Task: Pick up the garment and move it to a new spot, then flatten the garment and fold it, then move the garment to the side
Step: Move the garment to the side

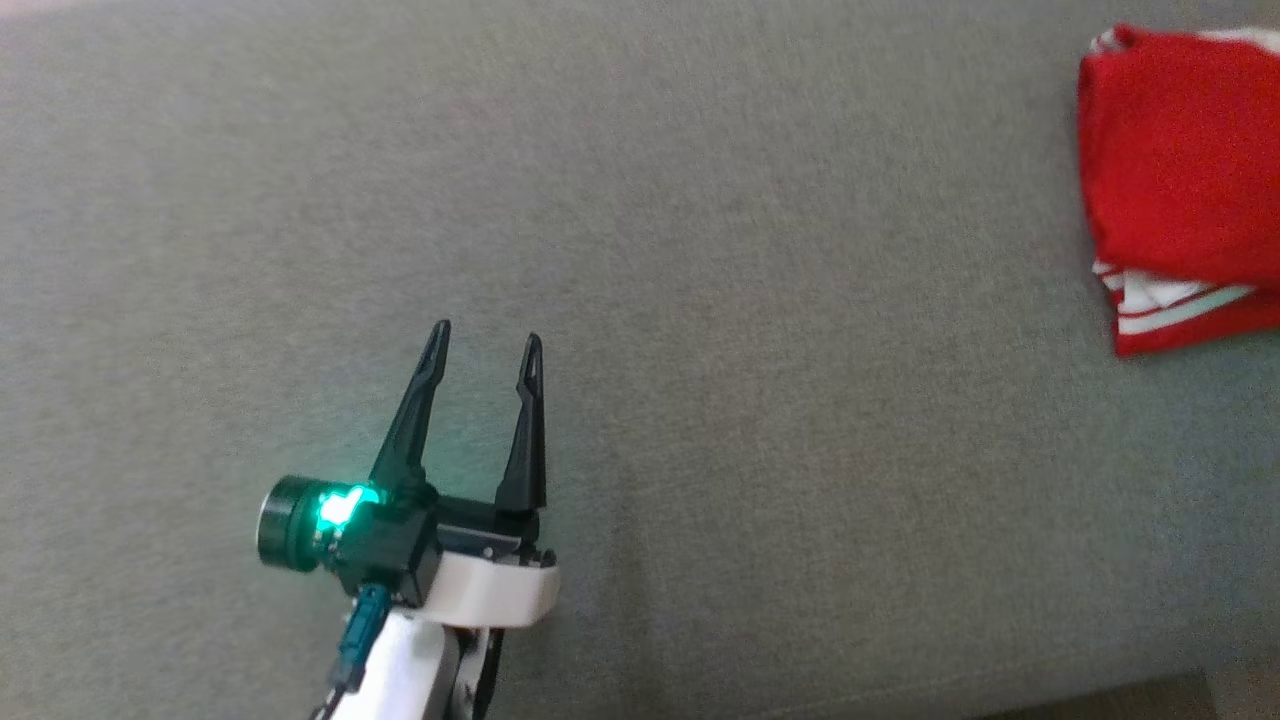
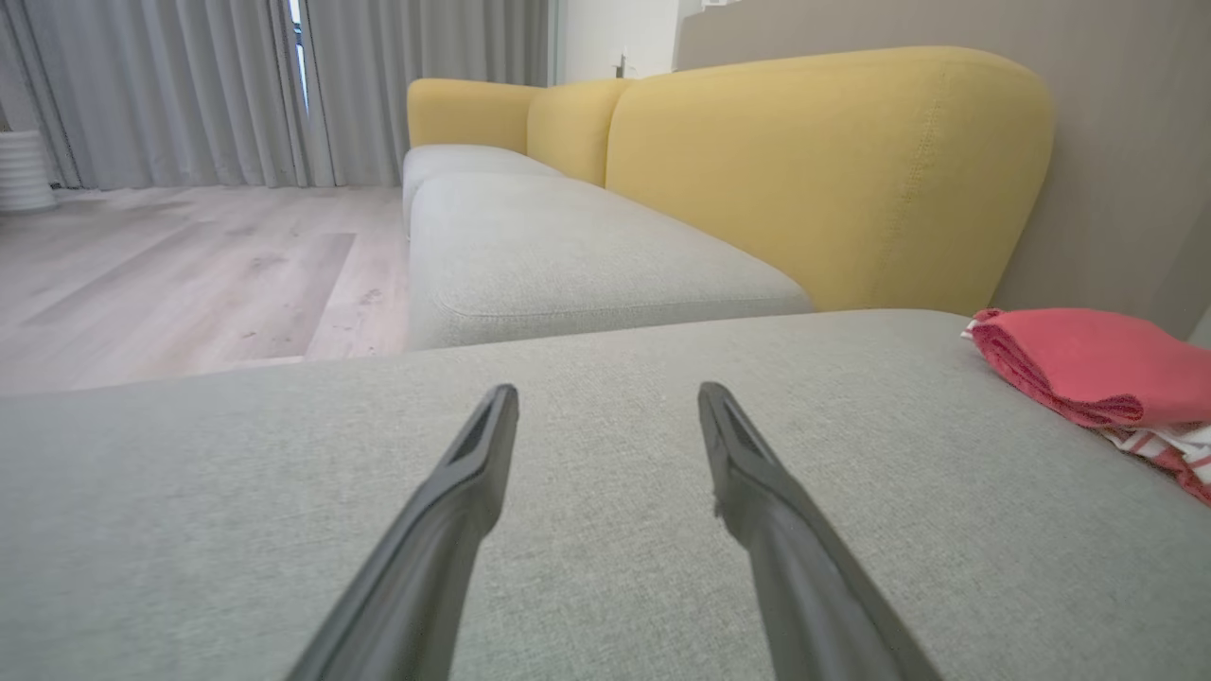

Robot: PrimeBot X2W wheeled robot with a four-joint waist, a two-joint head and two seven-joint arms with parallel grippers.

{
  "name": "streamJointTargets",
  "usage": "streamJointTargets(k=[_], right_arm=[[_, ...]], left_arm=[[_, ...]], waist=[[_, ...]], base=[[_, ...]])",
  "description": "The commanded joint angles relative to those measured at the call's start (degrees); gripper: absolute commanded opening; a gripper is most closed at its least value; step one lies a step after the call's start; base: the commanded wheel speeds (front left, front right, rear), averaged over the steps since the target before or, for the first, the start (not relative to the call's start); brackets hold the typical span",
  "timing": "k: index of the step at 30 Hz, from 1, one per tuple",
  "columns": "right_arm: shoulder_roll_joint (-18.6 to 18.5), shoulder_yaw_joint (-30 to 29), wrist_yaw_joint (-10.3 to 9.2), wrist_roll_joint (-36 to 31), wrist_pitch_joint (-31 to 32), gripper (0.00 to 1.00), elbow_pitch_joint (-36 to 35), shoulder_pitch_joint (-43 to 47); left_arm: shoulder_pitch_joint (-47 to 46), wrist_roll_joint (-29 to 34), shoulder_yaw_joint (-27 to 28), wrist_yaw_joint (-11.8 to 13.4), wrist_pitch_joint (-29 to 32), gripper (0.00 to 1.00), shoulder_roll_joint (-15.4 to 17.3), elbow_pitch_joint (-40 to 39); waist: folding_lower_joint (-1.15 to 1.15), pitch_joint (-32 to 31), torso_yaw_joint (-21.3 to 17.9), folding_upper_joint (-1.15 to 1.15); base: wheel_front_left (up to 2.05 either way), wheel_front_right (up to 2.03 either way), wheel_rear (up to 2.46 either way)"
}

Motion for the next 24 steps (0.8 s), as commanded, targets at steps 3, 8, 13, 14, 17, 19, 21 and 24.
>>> streamJointTargets(k=[3, 8, 13, 14, 17, 19, 21, 24], right_arm=[[3.21, 3.52, -0.04, -1.81, -2.6, 1.0, -3.86, 4.11], [11.14, 9.57, -0.04, -1.3, -6.99, 1.0, -5.33, 11.47], [16.41, 14.52, -0.04, -0.2, -14.9, 1.0, -3.77, 19.08], [17.32, 15.27, -0.04, -0.05, -16.92, 1.0, -3.32, 20.59], [19.63, 16.29, -0.04, -0.76, -20.52, 1.0, -3.03, 24.62], [20.75, 16.07, -0.04, -2.63, -21.36, 1.0, -3.82, 27.22], [21.9, 14.69, -0.04, -5.52, -21.46, 1.0, -7.93, 29.67], [23.46, 12.31, -0.04, -9.46, -21.49, 1.0, -12.3, 34.91]], left_arm=[[1.46, -0.83, 1.37, 0.98, -0.37, 1.0, -0.29, -1.39], [4.26, -2.02, 0.87, 1.56, -0.37, 1.0, -0.29, -0.8], [8.07, -2.94, 0.47, 1.59, -0.37, 1.0, -0.29, -0.04], [8.85, -3.02, 0.46, 1.55, -0.37, 1.0, -0.29, 0.05], [11.02, -3.35, 0.84, 1.61, -0.37, 1.0, -0.29, -0.38], [12.32, -3.45, 1.05, 1.67, -0.37, 1.0, -0.29, -0.77], [13.55, -3.41, 1.19, 1.75, -0.37, 1.0, -0.29, -1.19], [15.14, -2.72, 1.37, 1.99, -0.37, 1.0, -0.29, -1.7]], waist=[[0.01, -5.73, 3.42, 0.0], [0.01, -11.77, 7.29, 0.0], [0.01, -17.42, 11.06, 0.0], [0.01, -18.74, 11.77, 0.0], [0.01, -20.77, 13.05, 0.0], [0.01, -21.89, 13.55, 0.0], [0.01, -22.73, 13.83, 0.0], [0.01, -23.83, 14.08, 0.0]], base=[[0.0, 0.0, 0.0], [0.0, 0.0, 0.0], [0.0, 0.0, 0.0], [0.0, 0.0, 0.0], [0.0, 0.0, 0.0], [0.0, 0.0, 0.0], [0.0, 0.0, 0.0], [0.0, 0.0, 0.0]])
